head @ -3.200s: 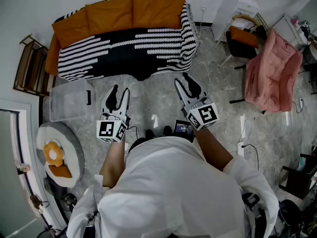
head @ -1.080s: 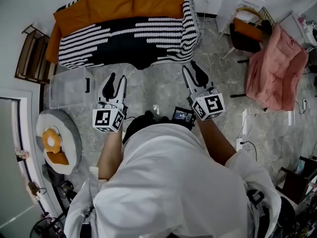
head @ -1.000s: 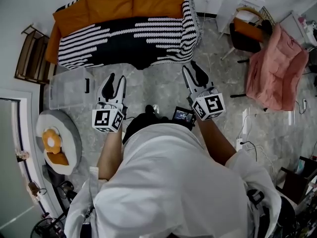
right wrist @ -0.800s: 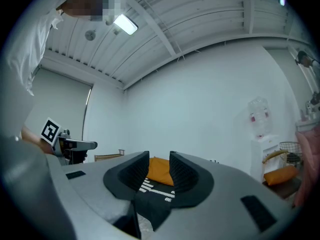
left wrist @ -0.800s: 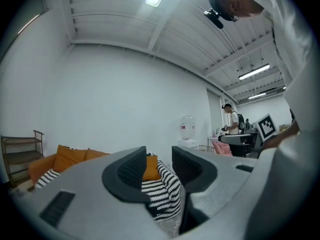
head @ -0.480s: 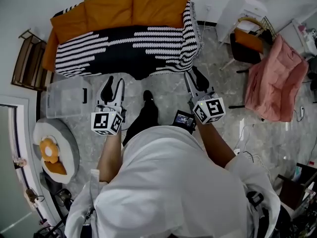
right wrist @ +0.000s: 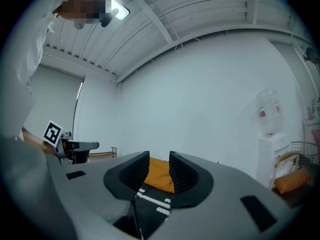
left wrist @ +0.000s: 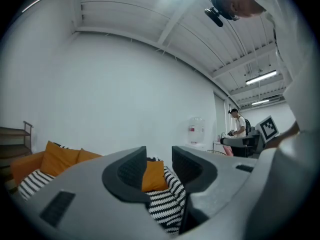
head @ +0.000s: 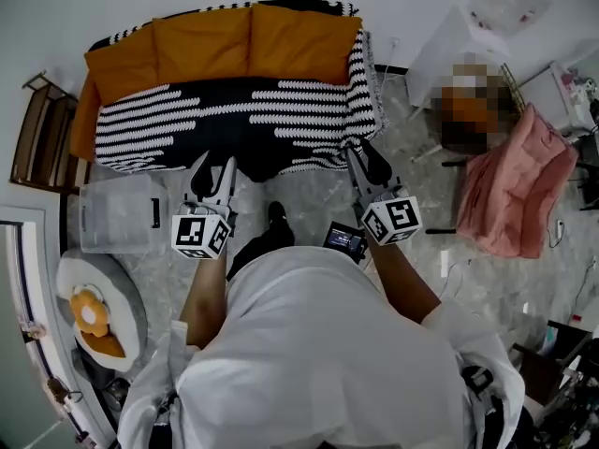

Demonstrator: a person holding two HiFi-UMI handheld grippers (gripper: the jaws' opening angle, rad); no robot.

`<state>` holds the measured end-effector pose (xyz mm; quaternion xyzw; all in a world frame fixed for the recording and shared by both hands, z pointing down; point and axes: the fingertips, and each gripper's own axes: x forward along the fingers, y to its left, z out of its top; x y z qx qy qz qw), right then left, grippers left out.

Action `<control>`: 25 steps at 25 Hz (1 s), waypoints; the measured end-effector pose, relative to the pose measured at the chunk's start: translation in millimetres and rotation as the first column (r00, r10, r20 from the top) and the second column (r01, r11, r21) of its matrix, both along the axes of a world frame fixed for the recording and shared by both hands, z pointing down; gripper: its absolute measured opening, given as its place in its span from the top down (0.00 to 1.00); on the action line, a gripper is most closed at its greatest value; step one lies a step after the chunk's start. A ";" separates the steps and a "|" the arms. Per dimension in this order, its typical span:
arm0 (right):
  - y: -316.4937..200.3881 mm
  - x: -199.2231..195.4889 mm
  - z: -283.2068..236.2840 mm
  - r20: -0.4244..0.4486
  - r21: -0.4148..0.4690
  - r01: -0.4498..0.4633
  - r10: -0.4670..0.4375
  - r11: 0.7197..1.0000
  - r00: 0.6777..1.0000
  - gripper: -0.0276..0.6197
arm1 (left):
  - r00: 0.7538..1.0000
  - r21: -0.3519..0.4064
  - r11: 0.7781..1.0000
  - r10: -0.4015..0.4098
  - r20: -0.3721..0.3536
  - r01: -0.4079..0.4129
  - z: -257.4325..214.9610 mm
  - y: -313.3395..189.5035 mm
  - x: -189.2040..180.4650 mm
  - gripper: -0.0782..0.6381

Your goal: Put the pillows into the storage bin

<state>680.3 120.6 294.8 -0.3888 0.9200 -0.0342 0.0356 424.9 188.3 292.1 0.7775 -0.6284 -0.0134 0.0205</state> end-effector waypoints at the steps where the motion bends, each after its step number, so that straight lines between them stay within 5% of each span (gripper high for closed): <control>1: -13.4 -7.4 0.5 -0.003 -0.005 -0.002 0.002 1.000 1.000 0.74 | 1.000 0.000 1.000 0.003 0.001 -0.003 -0.8 -14.2 -8.4 0.66; 13: -163.6 -71.4 -5.9 -0.020 -0.012 -0.079 0.078 0.997 0.997 0.74 | 0.997 -0.013 0.997 0.077 -0.004 -0.077 -4.6 -180.8 -83.3 0.66; 25: -267.5 -54.1 28.2 -0.044 -0.078 -0.178 0.175 0.981 0.984 0.74 | 0.994 -0.112 0.988 0.099 -0.048 -0.104 41.5 -290.1 -99.6 0.66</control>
